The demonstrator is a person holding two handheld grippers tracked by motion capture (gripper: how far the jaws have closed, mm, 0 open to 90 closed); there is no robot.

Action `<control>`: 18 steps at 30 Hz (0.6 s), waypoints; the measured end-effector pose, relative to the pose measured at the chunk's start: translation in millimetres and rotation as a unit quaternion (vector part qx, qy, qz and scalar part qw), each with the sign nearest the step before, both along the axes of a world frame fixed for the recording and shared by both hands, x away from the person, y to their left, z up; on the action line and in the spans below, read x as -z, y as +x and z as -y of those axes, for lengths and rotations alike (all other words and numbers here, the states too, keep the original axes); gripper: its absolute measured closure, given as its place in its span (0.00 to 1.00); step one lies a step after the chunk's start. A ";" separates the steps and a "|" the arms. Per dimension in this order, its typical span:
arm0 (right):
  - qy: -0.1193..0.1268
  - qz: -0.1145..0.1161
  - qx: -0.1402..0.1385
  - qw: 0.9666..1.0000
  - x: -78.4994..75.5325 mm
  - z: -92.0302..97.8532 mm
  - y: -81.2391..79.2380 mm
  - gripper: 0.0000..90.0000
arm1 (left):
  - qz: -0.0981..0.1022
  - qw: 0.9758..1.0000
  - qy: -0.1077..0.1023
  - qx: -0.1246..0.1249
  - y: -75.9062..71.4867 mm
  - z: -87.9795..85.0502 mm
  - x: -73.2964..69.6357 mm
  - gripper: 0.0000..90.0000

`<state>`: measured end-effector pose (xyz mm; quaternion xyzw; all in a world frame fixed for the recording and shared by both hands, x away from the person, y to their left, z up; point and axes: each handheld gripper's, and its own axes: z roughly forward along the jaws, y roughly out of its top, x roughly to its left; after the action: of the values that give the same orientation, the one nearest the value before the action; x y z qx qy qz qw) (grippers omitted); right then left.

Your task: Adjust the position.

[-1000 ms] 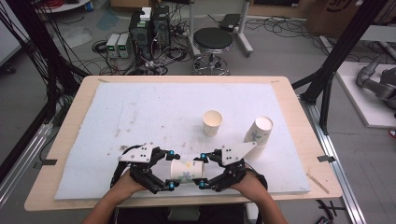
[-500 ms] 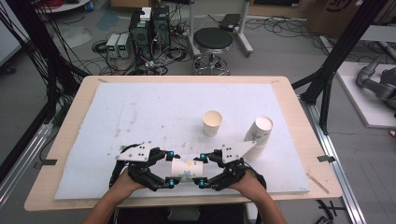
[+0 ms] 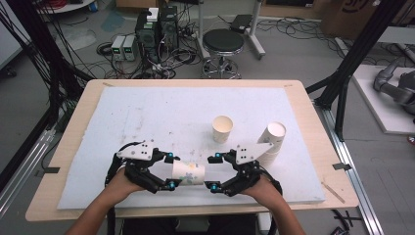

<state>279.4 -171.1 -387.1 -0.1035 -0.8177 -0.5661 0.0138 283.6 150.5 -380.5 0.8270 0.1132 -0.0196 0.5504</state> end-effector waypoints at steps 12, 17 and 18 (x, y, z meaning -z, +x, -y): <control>-0.062 0.024 0.005 0.998 -12.3 -15.8 1.6 0.25 | 0.000 0.994 0.107 0.003 2.6 9.0 -19.7 0.30; -0.088 0.038 0.002 0.995 -17.8 -21.6 3.2 0.25 | 0.008 0.990 0.142 0.007 4.9 11.6 -29.1 0.30; -0.094 0.041 0.001 0.995 -19.3 -22.4 3.6 0.25 | 0.010 0.989 0.148 0.006 5.2 12.2 -31.0 0.30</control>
<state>282.9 -148.7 -367.8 -0.0817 -0.8670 -0.4905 -0.0305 288.8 138.3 -349.5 0.9003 0.1042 0.0029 0.4226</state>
